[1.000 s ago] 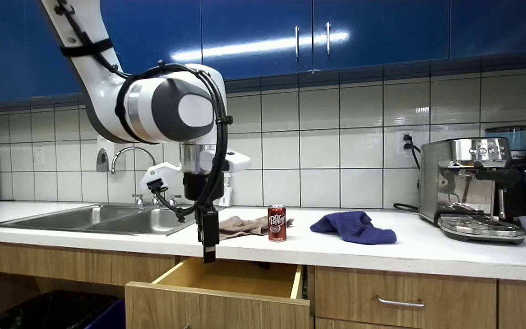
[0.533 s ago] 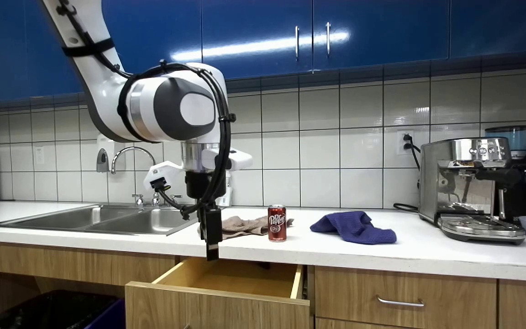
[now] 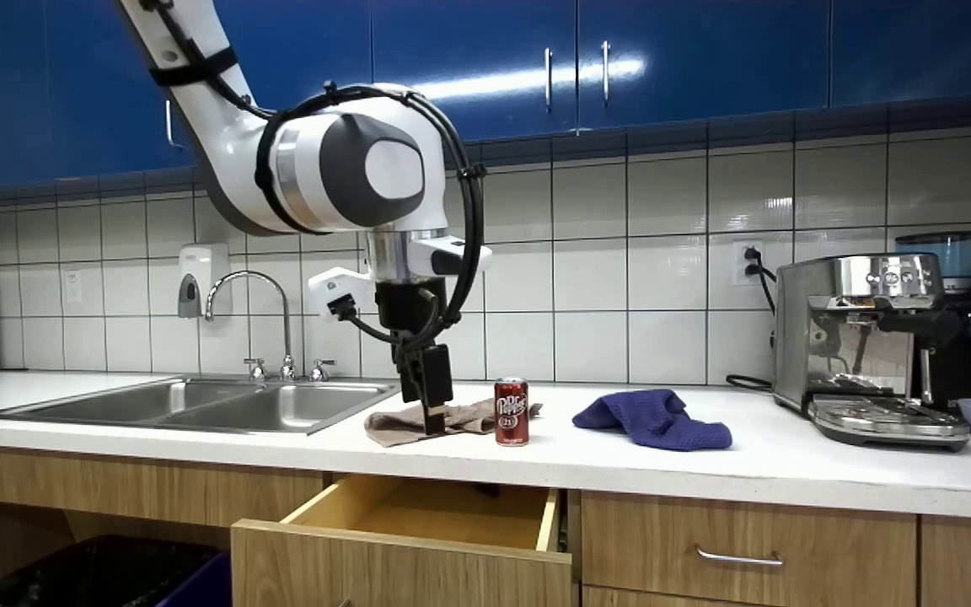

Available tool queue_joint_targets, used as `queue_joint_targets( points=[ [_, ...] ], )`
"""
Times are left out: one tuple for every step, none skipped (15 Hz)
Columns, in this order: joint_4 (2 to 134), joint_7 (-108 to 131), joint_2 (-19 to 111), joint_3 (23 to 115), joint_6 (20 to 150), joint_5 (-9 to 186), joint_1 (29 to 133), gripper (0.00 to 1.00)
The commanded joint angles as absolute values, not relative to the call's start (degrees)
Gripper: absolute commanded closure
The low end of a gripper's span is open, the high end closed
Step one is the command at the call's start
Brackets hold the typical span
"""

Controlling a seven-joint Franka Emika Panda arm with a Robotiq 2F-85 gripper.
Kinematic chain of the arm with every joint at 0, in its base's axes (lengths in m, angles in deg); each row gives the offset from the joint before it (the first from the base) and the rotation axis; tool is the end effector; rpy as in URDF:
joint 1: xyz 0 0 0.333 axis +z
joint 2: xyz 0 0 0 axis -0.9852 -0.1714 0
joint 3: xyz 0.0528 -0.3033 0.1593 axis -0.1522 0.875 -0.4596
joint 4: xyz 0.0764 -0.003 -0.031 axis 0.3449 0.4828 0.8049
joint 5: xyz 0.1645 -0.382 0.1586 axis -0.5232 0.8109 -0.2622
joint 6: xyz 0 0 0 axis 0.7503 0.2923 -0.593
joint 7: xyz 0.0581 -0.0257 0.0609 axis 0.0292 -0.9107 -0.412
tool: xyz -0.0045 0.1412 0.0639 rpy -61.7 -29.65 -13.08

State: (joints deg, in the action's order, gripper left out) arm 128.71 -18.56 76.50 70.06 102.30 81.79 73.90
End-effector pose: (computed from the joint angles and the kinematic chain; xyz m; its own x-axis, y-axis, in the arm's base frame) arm 0.4557 -0.0889 0.2786 0.6336 -0.7608 0.1403 -0.7401 -0.6489 -0.1765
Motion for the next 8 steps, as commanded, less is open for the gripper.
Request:
queue_joint_targets(
  points=[
    [125.82, -15.97, 77.35, 69.1, 99.81, 83.04, 71.4, 0.0],
    [125.15, -15.64, 77.13, 69.19, 99.91, 83.0, 71.16, 0.0],
    [124.31, -15.22, 76.8, 69.29, 100.04, 83.05, 70.85, 0.0],
    [123.53, -14.83, 76.43, 69.36, 99.84, 83.01, 70.59, 0.0],
    [122.67, -13.91, 76.07, 69.56, 99.51, 82.7, 70.52, 0.0],
    [121.85, -13.41, 75.71, 69.57, 99.37, 82.77, 70.3, 0.0],
    [120.98, -12.99, 75.27, 69.58, 99.33, 82.91, 70.09, 0.0],
    [119.89, -12.49, 74.59, 69.64, 99.17, 83.05, 69.91, 0.0]
  ],
)
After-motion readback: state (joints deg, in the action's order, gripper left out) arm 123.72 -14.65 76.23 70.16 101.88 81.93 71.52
